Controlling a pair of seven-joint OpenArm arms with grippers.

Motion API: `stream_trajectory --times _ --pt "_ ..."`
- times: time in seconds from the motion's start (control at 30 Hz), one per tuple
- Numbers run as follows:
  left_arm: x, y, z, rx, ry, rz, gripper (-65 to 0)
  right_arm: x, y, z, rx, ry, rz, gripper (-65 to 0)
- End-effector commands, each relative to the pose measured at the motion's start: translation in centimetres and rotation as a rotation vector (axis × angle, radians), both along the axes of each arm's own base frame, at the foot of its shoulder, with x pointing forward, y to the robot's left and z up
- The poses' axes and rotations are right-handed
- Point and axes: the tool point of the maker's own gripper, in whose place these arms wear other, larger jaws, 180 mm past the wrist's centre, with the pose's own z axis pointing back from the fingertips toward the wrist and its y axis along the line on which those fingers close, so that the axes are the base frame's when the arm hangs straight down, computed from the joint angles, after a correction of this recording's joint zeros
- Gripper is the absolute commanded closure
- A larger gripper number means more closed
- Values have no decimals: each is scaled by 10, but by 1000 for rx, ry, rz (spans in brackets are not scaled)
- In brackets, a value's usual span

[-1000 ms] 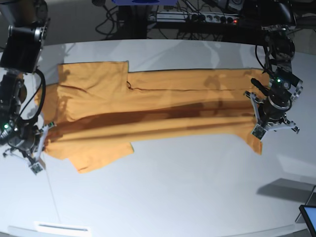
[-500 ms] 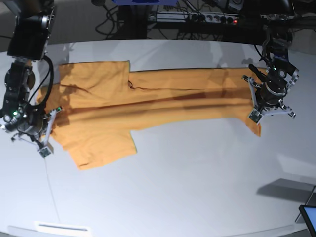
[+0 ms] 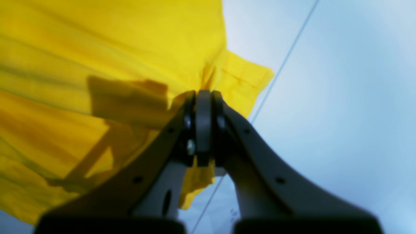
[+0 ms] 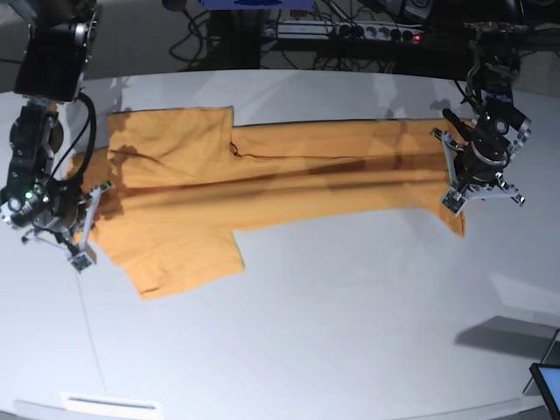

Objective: Fold the T-shirt properly
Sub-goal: 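Drag the held shirt edges with both grippers to fold the sides inward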

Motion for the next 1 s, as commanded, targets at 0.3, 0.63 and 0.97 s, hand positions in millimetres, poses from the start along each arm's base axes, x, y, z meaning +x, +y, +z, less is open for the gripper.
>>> stream_trajectory --times 0.3,0.63,0.97 --pt "3 0 22 50 -52 -25 0 6 -12 14 -44 -14 -21 -3" --pt "-3 0 26 72 -46 -48 0 4 -15 36 -102 -43 -18 -3" --pt "-27 13 12 156 30 -49 0 -11 11 12 -35 6 -9 -3"
